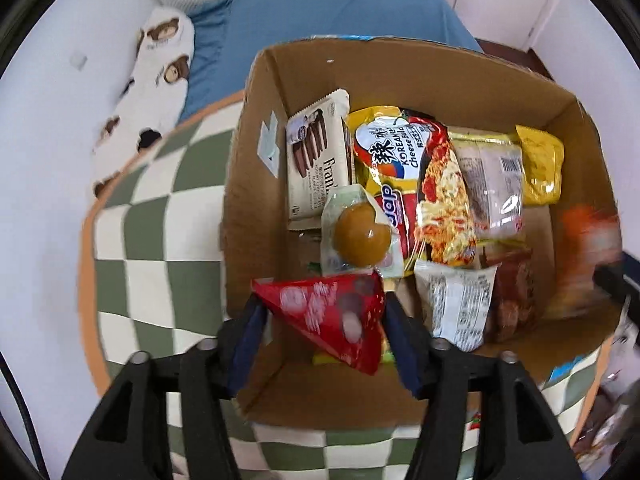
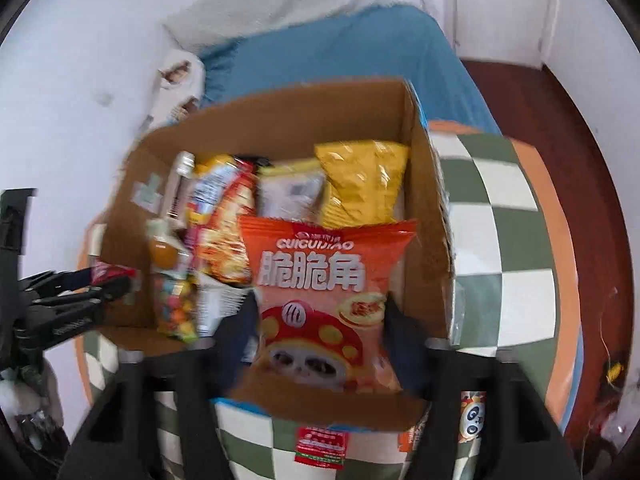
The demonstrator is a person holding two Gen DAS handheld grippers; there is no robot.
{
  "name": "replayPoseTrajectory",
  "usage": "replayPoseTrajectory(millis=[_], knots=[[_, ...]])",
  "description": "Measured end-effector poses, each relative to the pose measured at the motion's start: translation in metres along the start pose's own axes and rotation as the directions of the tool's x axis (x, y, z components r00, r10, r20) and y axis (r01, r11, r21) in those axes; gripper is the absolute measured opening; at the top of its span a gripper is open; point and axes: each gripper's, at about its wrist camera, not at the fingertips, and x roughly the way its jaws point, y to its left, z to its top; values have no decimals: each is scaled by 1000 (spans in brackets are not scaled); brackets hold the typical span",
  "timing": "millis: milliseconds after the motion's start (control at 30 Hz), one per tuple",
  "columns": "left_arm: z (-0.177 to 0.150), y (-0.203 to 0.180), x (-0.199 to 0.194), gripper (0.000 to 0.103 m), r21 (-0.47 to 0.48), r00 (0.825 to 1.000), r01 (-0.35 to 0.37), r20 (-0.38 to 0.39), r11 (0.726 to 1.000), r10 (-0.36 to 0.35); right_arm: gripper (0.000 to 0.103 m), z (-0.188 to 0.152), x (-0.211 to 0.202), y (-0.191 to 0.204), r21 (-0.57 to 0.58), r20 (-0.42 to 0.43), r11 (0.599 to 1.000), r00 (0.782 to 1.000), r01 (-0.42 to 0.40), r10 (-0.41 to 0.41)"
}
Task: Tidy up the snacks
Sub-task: 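Carry both packets into the box and open both tools to release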
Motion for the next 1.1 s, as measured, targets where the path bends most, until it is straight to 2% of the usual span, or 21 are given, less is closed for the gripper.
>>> replayPoseTrajectory(millis=[67,167,500,600,800,1100], knots=[[-1,3,3,92,-21,999,31,7,999,-31,98,1,8,-2,-8,-8,1000,1000,17,-17],[-3,3,-2,101,-27,997,64,50,998,-62,98,0,12,-3,-24,-17,999,999,42,-43],[-8,-5,-20,103,-31,990,122,71,992,-119,98,-7,5,1,-31,3,997,998,70,-70],[-13,-8,-25,103,-35,991,103,89,994,-100,98,-10,0,4,-33,18,996,996,82,-82],[-31,-8,-49,103,-74,982,91,172,993,-77,98,-22,-22,10,-42,73,995,994,90,-87],[-72,-17,-94,103,-85,955,84,293,993,-56,98,-52,-65,22,-66,179,992,979,110,-97]])
